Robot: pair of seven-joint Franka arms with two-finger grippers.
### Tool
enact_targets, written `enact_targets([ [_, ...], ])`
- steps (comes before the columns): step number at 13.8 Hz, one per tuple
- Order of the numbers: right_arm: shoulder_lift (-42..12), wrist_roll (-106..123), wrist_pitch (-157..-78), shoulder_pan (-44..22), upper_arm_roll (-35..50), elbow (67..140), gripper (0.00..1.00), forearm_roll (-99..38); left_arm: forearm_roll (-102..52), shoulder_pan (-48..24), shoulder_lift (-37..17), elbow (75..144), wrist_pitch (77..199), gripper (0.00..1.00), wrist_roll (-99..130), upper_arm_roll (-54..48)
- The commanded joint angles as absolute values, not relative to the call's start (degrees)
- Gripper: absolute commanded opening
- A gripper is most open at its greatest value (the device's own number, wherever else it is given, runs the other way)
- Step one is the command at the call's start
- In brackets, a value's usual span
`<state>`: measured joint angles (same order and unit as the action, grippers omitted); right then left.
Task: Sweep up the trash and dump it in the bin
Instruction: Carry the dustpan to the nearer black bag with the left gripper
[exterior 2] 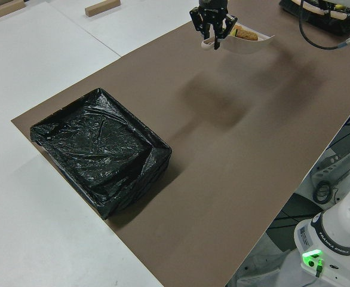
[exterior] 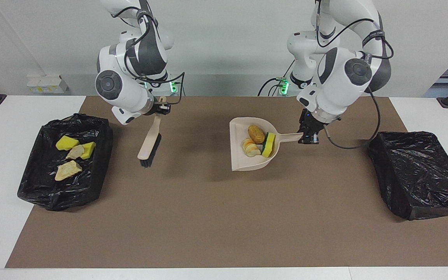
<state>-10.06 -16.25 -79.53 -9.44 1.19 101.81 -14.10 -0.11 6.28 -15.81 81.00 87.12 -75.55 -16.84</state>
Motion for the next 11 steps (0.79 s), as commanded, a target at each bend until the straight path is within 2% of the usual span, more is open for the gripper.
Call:
enact_targets([
  [1, -9.58, -18.63, -83.48, -15.44, 1.58, 105.11, 0.00, -18.88, 3.59, 6.59, -22.41, 71.11, 82.09, 0.00, -76.20, -14.77],
  [6, -10.11, -22.74, -90.51, -28.01, 1.58, 109.85, 0.00, -25.48, 10.02, 15.70, -22.50, 70.75, 81.56, 0.00, -76.38, -13.89],
  [9, -7.92, -26.19, -97.63, -35.75, 1.58, 117.57, 0.00, -25.49, 13.95, 19.86, -22.24, 70.84, 82.26, 0.00, -78.22, -13.89],
  [11, -5.03, -26.28, -97.82, -38.22, 1.58, 122.41, 0.00, -25.14, 17.48, 21.26, -22.06, 70.84, 82.62, 0.00, -78.31, -12.93],
])
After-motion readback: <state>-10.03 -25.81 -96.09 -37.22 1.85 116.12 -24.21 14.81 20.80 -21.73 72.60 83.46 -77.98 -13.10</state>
